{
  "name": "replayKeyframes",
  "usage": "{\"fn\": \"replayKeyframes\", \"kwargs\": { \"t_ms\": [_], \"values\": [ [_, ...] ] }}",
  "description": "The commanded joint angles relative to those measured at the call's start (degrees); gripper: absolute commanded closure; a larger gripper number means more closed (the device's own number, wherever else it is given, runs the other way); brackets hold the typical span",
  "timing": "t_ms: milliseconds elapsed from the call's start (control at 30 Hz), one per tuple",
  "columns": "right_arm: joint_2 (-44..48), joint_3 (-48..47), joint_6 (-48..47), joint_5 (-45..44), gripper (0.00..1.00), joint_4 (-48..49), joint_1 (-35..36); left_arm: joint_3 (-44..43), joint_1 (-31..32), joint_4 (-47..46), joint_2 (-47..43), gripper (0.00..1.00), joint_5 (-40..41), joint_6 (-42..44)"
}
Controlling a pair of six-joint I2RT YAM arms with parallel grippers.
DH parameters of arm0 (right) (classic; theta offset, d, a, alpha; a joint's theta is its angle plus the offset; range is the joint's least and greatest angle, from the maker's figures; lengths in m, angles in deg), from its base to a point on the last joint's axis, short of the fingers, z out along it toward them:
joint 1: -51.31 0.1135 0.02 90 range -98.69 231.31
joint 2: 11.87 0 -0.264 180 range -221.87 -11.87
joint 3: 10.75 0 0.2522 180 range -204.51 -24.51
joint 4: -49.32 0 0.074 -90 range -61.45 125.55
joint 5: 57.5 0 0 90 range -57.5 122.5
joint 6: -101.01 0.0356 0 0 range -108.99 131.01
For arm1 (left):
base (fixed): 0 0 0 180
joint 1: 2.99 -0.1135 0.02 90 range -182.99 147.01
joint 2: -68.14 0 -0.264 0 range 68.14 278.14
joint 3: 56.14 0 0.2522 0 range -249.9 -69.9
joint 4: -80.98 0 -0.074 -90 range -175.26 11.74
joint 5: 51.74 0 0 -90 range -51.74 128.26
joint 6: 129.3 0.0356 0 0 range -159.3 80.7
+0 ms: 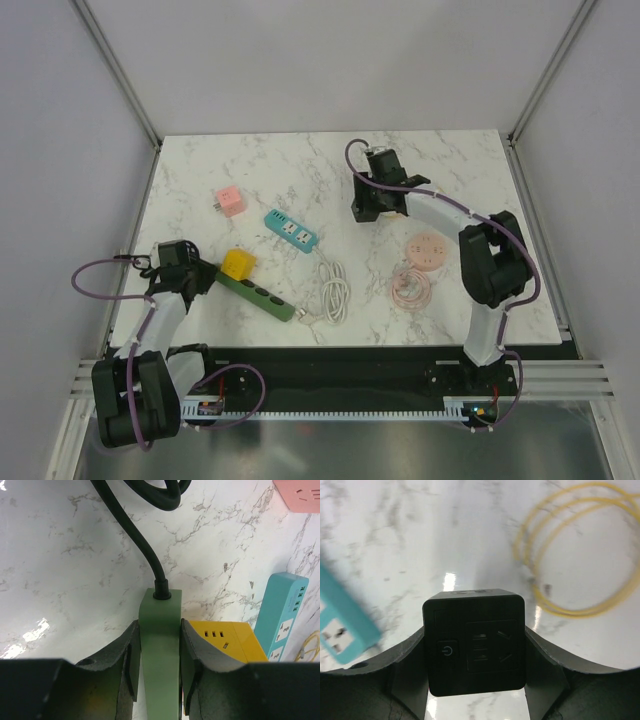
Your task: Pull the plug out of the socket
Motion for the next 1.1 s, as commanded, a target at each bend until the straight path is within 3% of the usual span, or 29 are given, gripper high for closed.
{"fn": "replayKeyframes", "kwargs": {
  "t_ms": [0, 300, 500, 700, 733, 833, 1067],
  "values": [
    [4.4, 2.9, 0.2, -6.8, 0.99, -1.4, -2.8, 0.2, -0.2, 1.2, 0.0, 0.98, 4.1, 3.2],
    [9.5, 13.6, 2.4, -9.9, 0.83, 4.5, -4.6, 0.3, -0.2, 1.1, -0.1, 0.98, 3.8, 3.3],
    [9.8, 15.9, 2.8, -8.0, 0.64, 6.1, -4.7, 0.4, -0.2, 1.1, -0.3, 0.98, 3.8, 3.3],
    [11.0, 16.5, 2.4, -8.2, 0.34, 6.5, -4.9, 0.5, -0.2, 1.1, -0.4, 0.98, 3.7, 3.2],
    [11.2, 16.3, 2.4, -8.2, 0.21, 6.2, -4.9, 0.4, -0.2, 1.2, -0.4, 0.98, 3.7, 3.3],
    [11.9, 14.4, 1.7, -8.9, 0.02, 4.2, -5.0, 0.4, -0.2, 1.2, -0.3, 0.98, 3.7, 3.3],
    [14.9, 9.5, 0.4, -12.3, 0.02, -0.7, -4.8, 0.4, -0.2, 1.2, -0.3, 0.98, 3.6, 3.3]
  ]
}}
